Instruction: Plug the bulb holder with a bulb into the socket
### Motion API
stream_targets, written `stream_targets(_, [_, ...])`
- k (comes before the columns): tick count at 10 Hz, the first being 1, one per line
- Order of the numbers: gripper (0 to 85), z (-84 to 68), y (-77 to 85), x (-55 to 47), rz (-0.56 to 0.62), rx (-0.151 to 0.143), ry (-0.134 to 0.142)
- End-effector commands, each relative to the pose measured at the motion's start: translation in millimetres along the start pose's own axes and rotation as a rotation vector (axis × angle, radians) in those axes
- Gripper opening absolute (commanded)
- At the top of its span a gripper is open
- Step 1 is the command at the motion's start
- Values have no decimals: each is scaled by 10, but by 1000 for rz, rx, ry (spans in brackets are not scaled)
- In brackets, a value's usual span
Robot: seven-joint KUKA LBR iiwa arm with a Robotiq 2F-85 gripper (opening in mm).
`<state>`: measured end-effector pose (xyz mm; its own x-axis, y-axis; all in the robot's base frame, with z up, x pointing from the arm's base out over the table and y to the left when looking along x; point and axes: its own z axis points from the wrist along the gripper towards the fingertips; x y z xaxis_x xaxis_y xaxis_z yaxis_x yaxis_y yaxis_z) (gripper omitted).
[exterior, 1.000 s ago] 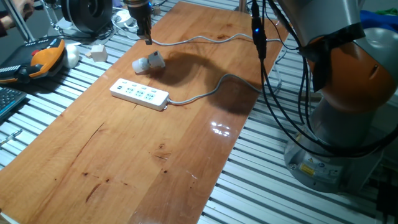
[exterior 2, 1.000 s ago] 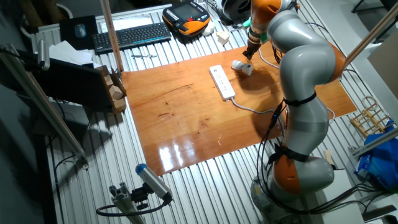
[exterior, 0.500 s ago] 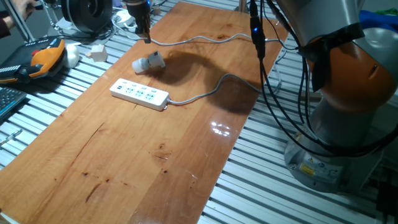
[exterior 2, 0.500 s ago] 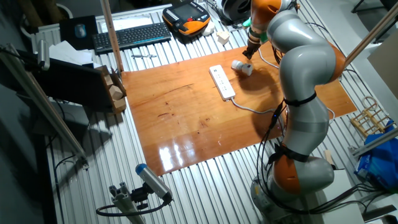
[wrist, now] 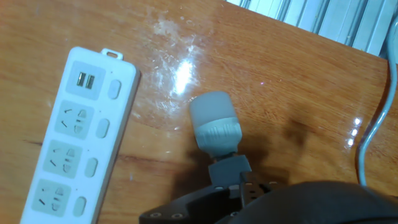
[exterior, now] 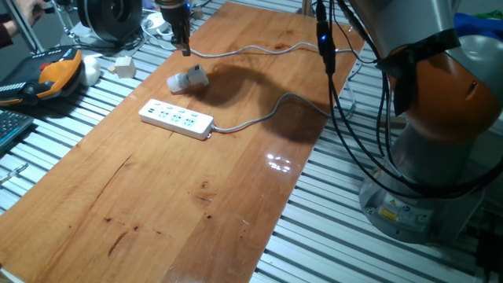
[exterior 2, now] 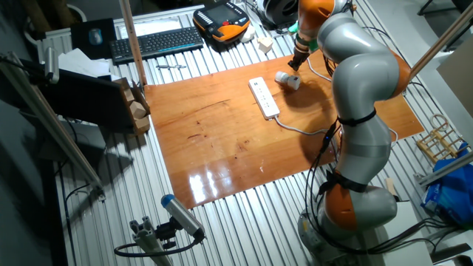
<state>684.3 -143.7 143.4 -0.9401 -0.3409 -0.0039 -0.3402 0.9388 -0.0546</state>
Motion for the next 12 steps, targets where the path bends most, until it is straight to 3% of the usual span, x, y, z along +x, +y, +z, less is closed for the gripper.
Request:
stream_targets(1, [0, 1, -1, 1, 20, -17, -9])
stream_targets(3, [0, 1, -1, 1, 65, -9, 1])
stream_targets(6, [0, 1, -1, 1, 23, 69, 60])
stream_targets(7, [0, 1, -1, 1, 15, 45, 58])
stream_targets(9, [0, 6, 16, 7, -34, 71, 62])
stream_targets(11, [0, 46, 20, 3, -63, 49, 62])
stream_targets(12, [170, 74, 17, 13, -50, 49, 37])
